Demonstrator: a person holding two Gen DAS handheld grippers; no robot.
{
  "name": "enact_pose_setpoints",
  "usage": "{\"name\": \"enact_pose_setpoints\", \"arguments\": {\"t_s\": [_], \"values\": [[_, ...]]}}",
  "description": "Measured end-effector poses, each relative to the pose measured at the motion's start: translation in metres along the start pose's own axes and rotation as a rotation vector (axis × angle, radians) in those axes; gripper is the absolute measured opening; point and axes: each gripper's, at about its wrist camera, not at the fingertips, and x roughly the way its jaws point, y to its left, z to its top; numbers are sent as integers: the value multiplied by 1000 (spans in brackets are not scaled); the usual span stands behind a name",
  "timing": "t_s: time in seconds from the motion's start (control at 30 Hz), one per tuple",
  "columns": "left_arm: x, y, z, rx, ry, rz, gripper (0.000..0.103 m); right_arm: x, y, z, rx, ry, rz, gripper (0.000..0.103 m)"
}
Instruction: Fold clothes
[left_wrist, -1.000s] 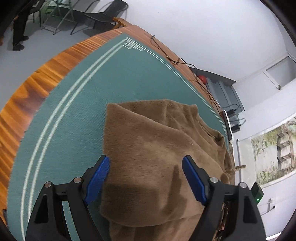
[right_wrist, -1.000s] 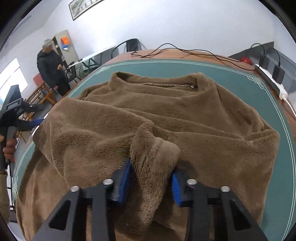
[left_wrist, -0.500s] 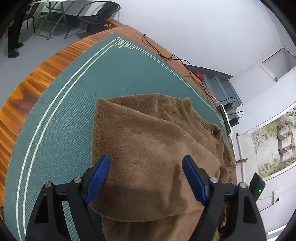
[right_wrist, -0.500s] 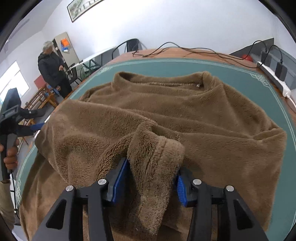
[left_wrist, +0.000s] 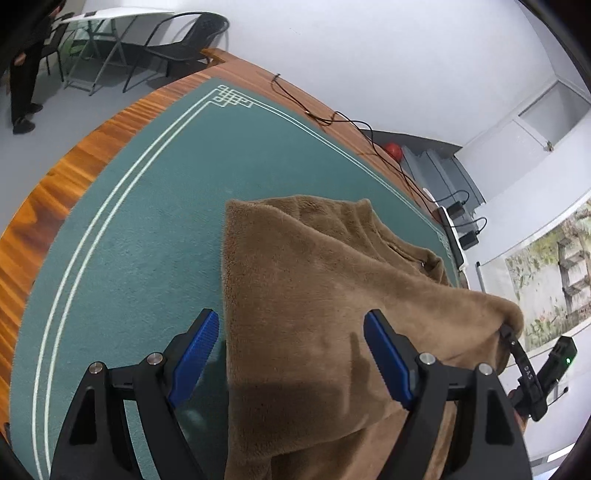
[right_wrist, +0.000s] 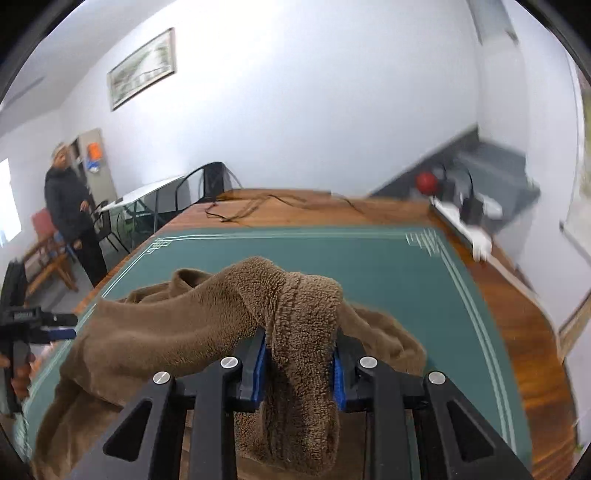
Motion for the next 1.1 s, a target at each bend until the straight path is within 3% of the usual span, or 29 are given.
{"name": "enact_pose_setpoints", "arguments": {"t_s": [0.13,0.33,0.4,0.47,0.5,0.53,0.7,0.8,0.9,1.03,1.1], "values": [[5,-11,3,37,-12,15,84,20,-4,-20,-60,59,-90,29],[13,-35,5,136,-33,47,84,14,-17,-25,14,57,-38,29],[32,-39,6,170,2,108,84,15,-20,-25,33,67,-23,31],[54,-40,6,189,48,179,84,23,-23,-30,43,105,-42,47],[65,-40,6,198,71,215,84,28,-24,-34,46,128,-61,68],[71,-40,6,208,81,233,84,31,-25,-37,47,147,-78,75],[66,-42,2,230,71,234,85,20,-21,-45,2,146,-127,75],[61,-51,-4,247,68,202,85,7,-4,-38,-49,88,-107,76],[56,-60,-11,265,64,169,88,0,19,-32,-115,45,-56,83],[51,-69,-19,287,60,135,90,23,47,-41,-223,111,-10,83],[55,-67,-21,296,60,149,90,48,47,-52,-241,208,-3,83]]}}
